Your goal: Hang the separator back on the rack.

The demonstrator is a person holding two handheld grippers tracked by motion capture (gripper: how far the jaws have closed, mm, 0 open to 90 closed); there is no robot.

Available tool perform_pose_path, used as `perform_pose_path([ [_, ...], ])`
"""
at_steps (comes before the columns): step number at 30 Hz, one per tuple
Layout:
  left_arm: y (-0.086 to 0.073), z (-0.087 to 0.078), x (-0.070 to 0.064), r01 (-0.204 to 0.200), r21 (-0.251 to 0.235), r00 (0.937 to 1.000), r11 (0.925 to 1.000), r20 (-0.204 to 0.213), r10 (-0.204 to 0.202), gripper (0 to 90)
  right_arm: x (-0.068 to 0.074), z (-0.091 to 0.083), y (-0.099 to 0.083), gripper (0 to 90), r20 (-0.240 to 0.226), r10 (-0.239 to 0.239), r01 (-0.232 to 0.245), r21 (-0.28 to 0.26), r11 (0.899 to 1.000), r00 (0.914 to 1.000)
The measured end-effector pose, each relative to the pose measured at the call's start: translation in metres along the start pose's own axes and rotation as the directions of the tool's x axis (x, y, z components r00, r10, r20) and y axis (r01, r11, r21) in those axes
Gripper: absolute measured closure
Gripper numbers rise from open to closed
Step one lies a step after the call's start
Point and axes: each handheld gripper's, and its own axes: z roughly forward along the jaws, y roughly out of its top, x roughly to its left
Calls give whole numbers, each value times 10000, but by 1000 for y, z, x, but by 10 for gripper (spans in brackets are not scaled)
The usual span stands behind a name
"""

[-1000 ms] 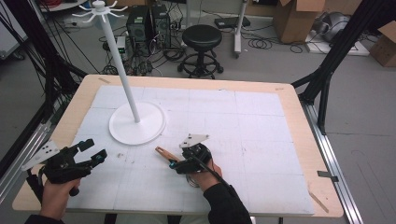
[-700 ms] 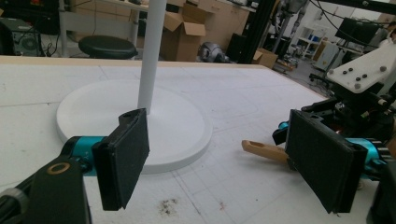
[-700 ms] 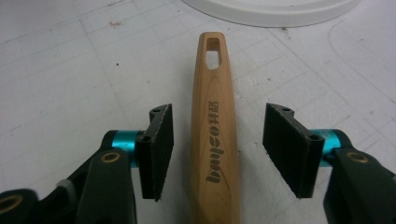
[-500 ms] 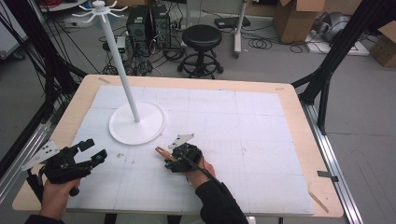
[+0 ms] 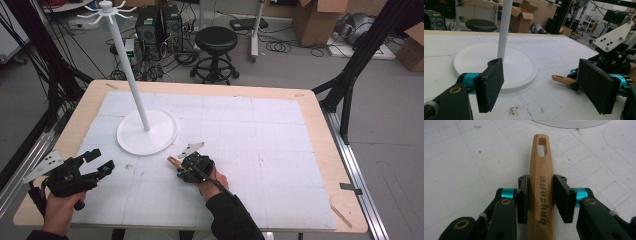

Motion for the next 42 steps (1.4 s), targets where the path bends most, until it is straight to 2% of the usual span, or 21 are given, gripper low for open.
perform_pose_path([
  [6, 0, 0, 0, 0, -1, 10000, 10000, 6, 0, 224, -2, 0, 0, 669, -213, 191, -191, 11, 9998, 9996],
  [12, 0, 0, 0, -2, 6, 10000, 10000, -2, 2, 224, 0, -3, 0, 671, -459, -104, 105, 24, 9999, 9989],
  [20, 0, 0, 0, -24, -4, 10000, 10000, 0, 24, 223, -5, -22, 0, 674, -1066, 132, -227, -882, 9958, 9942],
  [29, 0, 0, -1, -44, 35, 10000, 10000, 36, 44, 223, -15, -50, -5, 677, -1611, 333, -667, -2067, 9761, 9864],
  [34, 0, 1, -2, -51, 27, 10000, 10000, 51, 51, 223, -19, -57, -8, 677, -1860, 625, -1064, -2366, 9658, 9806],
  [38, 0, 1, -3, -47, 36, 9999, 10000, 101, 47, 223, -21, -62, -9, 677, -2043, 626, -1154, -2578, 9593, 9769],
  [40, 2, 1, -4, 8, -61, 9997, 10000, 243, -7, 226, -22, -65, -9, 677, -2279, 583, -1216, -2748, 9538, 9719],
  [42, 6, 1, -6, 134, -226, 9987, 9997, 497, -122, 227, -21, -69, -9, 677, -2710, 471, -1309, -3001, 9449, 9614],
])
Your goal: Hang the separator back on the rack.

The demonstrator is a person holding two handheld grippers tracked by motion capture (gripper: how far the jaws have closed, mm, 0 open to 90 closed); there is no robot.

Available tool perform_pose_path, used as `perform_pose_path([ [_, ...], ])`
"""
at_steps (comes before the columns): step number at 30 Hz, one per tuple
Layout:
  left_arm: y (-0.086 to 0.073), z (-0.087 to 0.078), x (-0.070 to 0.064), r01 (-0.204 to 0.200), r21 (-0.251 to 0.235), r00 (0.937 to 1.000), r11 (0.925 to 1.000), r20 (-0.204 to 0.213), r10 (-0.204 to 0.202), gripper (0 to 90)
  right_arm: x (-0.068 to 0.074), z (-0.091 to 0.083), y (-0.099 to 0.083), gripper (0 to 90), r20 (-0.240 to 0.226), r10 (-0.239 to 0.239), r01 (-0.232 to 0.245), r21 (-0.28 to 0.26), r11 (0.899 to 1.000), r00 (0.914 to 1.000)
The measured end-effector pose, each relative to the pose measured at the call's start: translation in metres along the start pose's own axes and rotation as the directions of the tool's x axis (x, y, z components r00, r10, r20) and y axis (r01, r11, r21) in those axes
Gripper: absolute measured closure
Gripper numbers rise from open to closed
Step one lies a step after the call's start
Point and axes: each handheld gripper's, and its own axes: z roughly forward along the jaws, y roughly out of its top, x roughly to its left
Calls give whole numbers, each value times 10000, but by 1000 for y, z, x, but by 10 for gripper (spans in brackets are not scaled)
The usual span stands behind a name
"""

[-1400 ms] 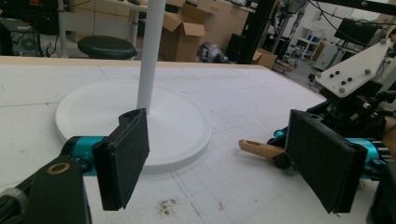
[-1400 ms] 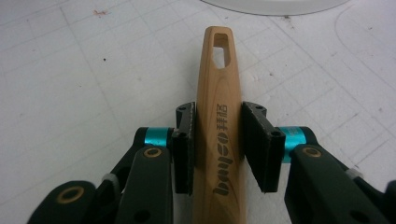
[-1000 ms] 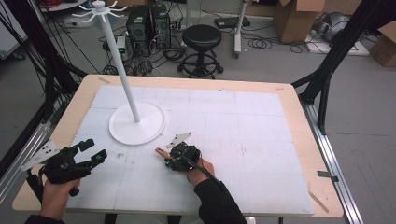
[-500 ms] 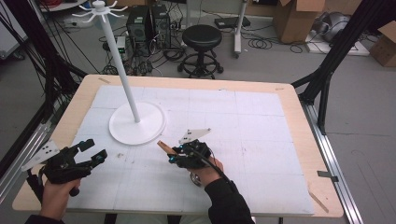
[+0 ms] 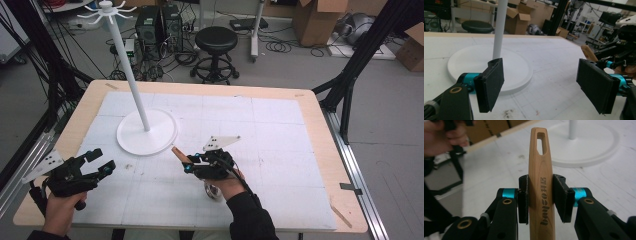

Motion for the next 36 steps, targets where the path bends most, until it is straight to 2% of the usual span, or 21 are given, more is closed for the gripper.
perform_pose_path([
  [3, 7, 3, -6, 252, -223, 9990, 9994, 373, -244, 199, 5, -3, 2, 676, -650, -98, 74, -358, 9993, 9978],
  [4, 10, 5, -8, 270, -184, 9975, 9995, 654, -257, 181, 7, -4, 2, 676, -861, -224, 183, -480, 9987, 9960],
  [6, 16, 11, -15, 209, -82, 9898, 9997, 1409, -196, 195, 12, -5, 3, 676, -1269, -410, 314, -770, 9965, 9911],
  [7, 17, 13, -18, 176, -40, 9860, 9998, 1660, -167, 197, 15, -6, 4, 676, -1477, -567, 426, -968, 9944, 9874],
  [8, 19, 17, -22, 217, 9, 9754, 9998, 2196, -214, 203, 17, -7, 4, 676, -1644, -650, 479, -1060, 9932, 9842],
  [11, 23, 28, -34, 252, 54, 9458, 9997, 3239, -256, 236, 23, -11, 6, 676, -1981, -979, 695, -1453, 9869, 9753],
  [14, 26, 43, -47, 218, 241, 9232, 9995, 3832, -293, 233, 27, -15, 7, 676, -2197, -1217, 844, -1718, 9815, 9680],
  [18, 31, 61, -62, 225, 267, 8837, 9994, 4669, -323, 250, 32, -20, 7, 676, -2409, -1373, 908, -1947, 9767, 9608],
  [20, 34, 68, -69, 160, 305, 8689, 9994, 4942, -290, 258, 34, -23, 6, 676, -2498, -1450, 931, -2083, 9736, 9574],
  [22, 36, 74, -76, 9, 404, 8560, 9992, 5165, -216, 258, 36, -26, 6, 675, -2599, -1528, 931, -2284, 9691, 9535],
  [24, 39, 78, -81, -39, 426, 8490, 9991, 5281, -193, 251, 37, -29, 6, 676, -2635, -1548, 915, -2374, 9671, 9522],
  [26, 41, 83, -86, -102, 479, 8378, 9988, 5457, -176, 253, 37, -31, 6, 676, -2638, -1623, 972, -2432, 9651, 9508],
  [27, 42, 84, -88, -96, 482, 8341, 9988, 5513, -186, 266, 37, -31, 6, 676, -2631, -1608, 953, -2452, 9648, 9513],
  [30, 44, 90, -94, -183, 537, 8135, 9984, 5814, -164, 329, 38, -33, 6, 676, -2699, -1703, 975, -2633, 9598, 9477],
  [33, 45, 95, -96, -81, 557, 8050, 9984, 5927, -266, 372, 39, -36, 6, 676, -2800, -1740, 917, -2838, 9545, 9441],
  [35, 45, 97, -96, 9, 550, 7904, 9985, 6117, -344, 421, 40, -37, 6, 676, -2865, -1760, 910, -2867, 9537, 9418],
  [36, 45, 98, -97, 32, 549, 7857, 9985, 6175, -364, 445, 40, -38, 6, 676, -2892, -1765, 900, -2890, 9531, 9408],
])
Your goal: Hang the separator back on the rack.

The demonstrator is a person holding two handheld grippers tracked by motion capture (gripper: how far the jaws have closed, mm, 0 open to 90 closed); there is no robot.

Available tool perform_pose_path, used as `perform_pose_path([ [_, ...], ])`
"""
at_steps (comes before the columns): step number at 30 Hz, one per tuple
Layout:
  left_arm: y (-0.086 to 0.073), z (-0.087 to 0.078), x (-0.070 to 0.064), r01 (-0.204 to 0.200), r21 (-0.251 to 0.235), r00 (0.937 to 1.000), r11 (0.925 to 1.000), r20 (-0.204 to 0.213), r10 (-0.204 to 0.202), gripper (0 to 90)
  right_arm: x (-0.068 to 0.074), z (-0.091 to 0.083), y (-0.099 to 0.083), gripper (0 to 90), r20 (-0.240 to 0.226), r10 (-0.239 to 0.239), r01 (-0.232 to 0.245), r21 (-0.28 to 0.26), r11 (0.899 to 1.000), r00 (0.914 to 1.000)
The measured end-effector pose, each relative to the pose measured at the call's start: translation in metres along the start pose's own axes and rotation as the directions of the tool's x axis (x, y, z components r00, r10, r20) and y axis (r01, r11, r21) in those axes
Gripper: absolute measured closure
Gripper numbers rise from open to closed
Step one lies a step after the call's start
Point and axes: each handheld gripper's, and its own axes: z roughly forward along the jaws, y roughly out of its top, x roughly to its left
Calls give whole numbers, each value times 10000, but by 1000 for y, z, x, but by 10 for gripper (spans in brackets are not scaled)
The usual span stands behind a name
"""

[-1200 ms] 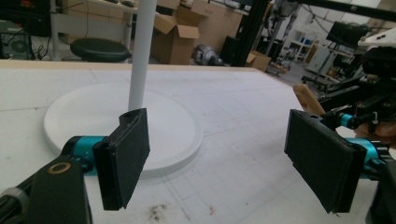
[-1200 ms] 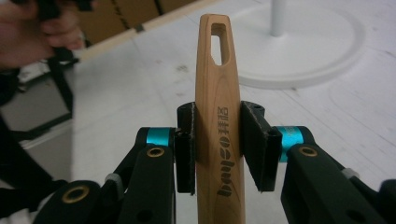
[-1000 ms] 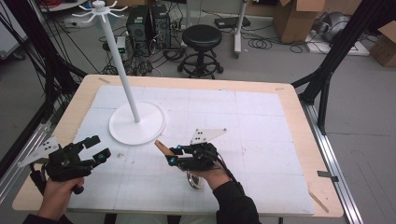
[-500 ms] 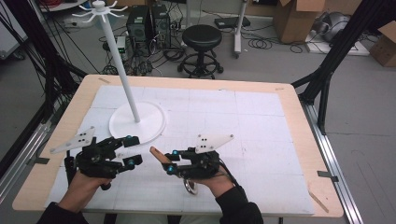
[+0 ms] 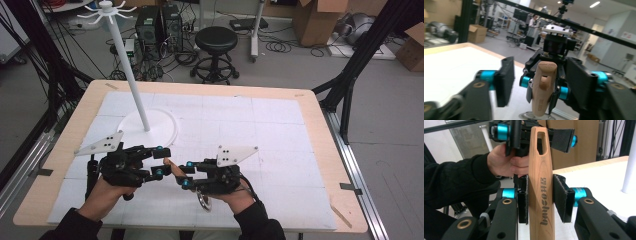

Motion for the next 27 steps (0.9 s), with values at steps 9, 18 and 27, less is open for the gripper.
perform_pose_path([
  [9, 0, 3, 0, -178, -8, 9986, 9998, 492, 178, 657, 1, -1, 1, 676, -258, 8, -13, -201, 9998, 9997],
  [18, 2, 4, -3, -147, 77, 9989, 9999, 456, 143, 707, -1, -1, 1, 676, -462, 196, -208, -256, 9995, 9987],
  [27, 13, 12, -14, -190, 447, 9998, 9988, -103, 195, 711, -3, -4, 2, 661, -836, 562, -600, -432, 9973, 9949],
])
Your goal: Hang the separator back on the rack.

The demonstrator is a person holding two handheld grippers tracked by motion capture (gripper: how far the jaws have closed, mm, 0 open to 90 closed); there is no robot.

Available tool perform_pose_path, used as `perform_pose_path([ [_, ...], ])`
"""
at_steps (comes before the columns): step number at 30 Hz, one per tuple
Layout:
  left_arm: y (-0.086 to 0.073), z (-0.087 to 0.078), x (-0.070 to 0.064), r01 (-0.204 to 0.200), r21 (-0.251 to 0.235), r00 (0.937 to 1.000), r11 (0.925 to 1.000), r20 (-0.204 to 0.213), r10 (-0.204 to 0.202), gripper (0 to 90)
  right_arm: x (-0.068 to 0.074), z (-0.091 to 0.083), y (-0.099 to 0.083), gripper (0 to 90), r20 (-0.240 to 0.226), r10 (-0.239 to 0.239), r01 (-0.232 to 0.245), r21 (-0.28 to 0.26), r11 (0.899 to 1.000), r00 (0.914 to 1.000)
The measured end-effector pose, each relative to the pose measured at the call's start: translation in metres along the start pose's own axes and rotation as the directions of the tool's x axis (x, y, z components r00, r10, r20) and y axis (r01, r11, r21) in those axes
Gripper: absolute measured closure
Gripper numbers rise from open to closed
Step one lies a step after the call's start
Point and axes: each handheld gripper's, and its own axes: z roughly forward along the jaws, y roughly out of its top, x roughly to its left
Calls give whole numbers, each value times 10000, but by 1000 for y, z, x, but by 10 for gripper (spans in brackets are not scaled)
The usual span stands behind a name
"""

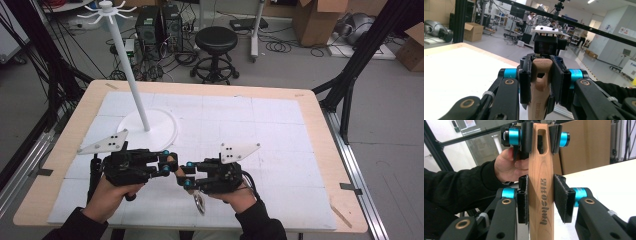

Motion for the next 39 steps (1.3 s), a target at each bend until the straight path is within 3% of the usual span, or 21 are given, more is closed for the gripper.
perform_pose_path([
  [4, 7, 4, -5, -282, 308, 9994, 9991, -195, 288, 711, 1, -1, 0, 643, 50, -24, 23, 177, 9998, 10000],
  [7, 10, 4, -10, -555, 440, 9980, 9975, -271, 568, 711, 1, -3, -1, 573, 134, -9, 5, 261, 9997, 9999],
  [14, 22, 2, -17, -1053, 582, 9908, 9927, -795, 1097, 711, 7, -11, -1, 386, 1053, -94, 54, 381, 9993, 9944],
  [18, 24, 5, -19, -1219, 639, 9824, 9905, -1349, 1296, 711, 15, -13, -3, 311, 1992, -313, 216, 507, 9985, 9795],
  [20, 25, 8, -20, -1277, 615, 9770, 9899, -1639, 1362, 711, 18, -14, -5, 290, 2571, -499, 386, 489, 9981, 9651],
  [23, 28, 13, -23, -1391, 608, 9683, 9884, -2010, 1486, 711, 19, -11, -7, 274, 2828, -717, 558, 640, 9964, 9565],
  [32, 29, 21, -24, -1313, 404, 9605, 9905, -2422, 1372, 711, 22, 3, -12, 276, 3277, -1014, 772, 859, 9933, 9393],
  [35, 28, 24, -26, -1300, 348, 9567, 9909, -2581, 1345, 711, 25, 5, -12, 357, 3608, -1193, 948, 847, 9919, 9250],
  [39, 27, 26, -28, -1276, 107, 9561, 9918, -2645, 1259, 710, 30, 5, -12, 539, 3943, -1609, 1346, 937, 9865, 9048],
])
